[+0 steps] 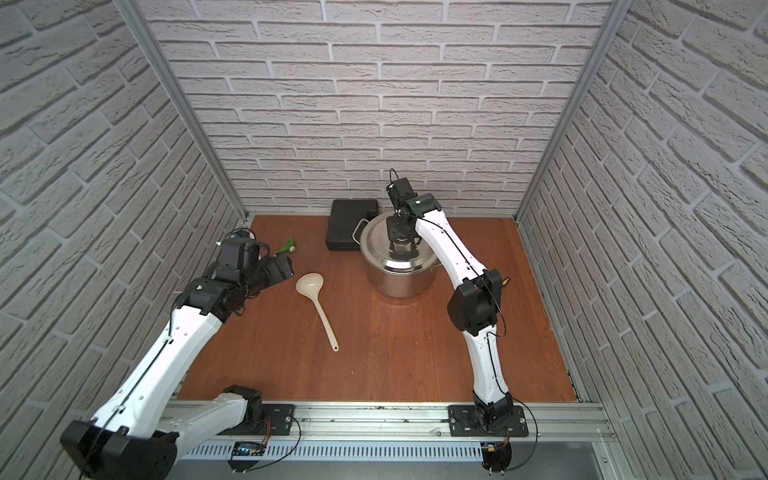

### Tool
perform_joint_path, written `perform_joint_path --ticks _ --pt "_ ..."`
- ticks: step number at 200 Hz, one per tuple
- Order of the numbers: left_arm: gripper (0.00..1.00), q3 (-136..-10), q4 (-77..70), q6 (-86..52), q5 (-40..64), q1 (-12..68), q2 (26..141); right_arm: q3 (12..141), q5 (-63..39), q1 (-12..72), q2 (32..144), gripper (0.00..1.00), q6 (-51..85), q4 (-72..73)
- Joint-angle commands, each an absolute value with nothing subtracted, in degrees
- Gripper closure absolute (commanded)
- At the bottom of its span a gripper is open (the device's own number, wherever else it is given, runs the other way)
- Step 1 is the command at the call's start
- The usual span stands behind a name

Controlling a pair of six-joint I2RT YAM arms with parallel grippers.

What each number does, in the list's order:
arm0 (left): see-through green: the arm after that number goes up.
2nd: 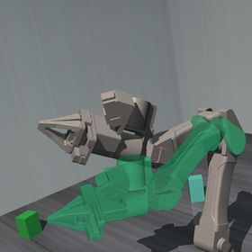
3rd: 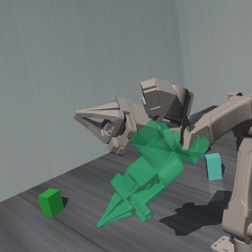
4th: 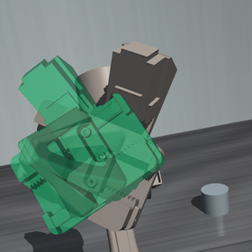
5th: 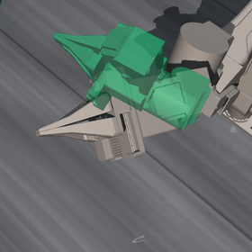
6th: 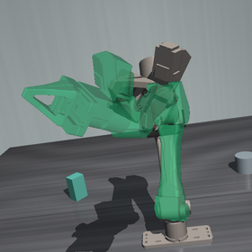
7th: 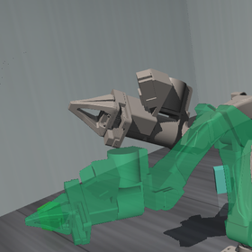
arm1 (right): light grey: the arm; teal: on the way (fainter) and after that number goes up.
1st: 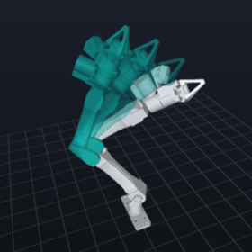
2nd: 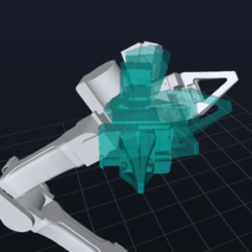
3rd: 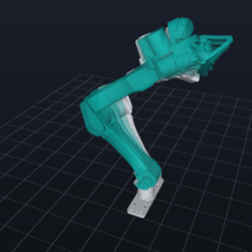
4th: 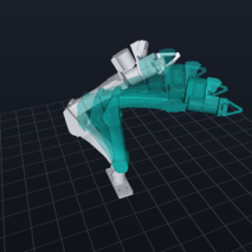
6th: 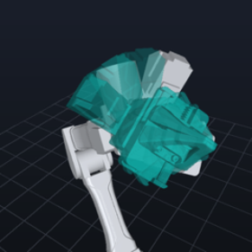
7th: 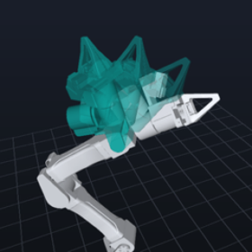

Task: Stir the soup with a spoon
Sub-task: Pick up the lid from the pan, then place the lid at the center of the board.

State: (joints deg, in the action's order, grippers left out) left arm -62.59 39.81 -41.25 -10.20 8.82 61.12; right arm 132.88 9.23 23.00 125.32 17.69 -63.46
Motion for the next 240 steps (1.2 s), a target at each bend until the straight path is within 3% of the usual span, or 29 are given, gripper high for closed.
perform_joint_path --ticks 1,75,104,177,240 --pt "0.02 -61.46 37.57 -41.78 -9.62 8.46 61.08 133.42 9.53 23.51 126.13 0.57 18.06 -64.71" --pt "0.02 -61.35 37.36 -41.83 -9.25 8.26 61.09 137.96 10.02 23.73 124.14 0.88 17.84 -65.15" --pt "0.02 -61.43 37.46 -42.08 -8.91 8.26 61.08 140.42 9.85 23.73 123.6 0.96 18.03 -65.58" --pt "0.02 -61.35 37.44 -42.28 -9.65 8.26 59.61 139.57 9.11 25.05 117.44 0.97 16.47 -67.21" --pt "0.02 -62.58 35.56 -42.2 -9.99 7.84 59.5 120.34 10.35 32.57 99.25 0.97 16.69 -63.77"
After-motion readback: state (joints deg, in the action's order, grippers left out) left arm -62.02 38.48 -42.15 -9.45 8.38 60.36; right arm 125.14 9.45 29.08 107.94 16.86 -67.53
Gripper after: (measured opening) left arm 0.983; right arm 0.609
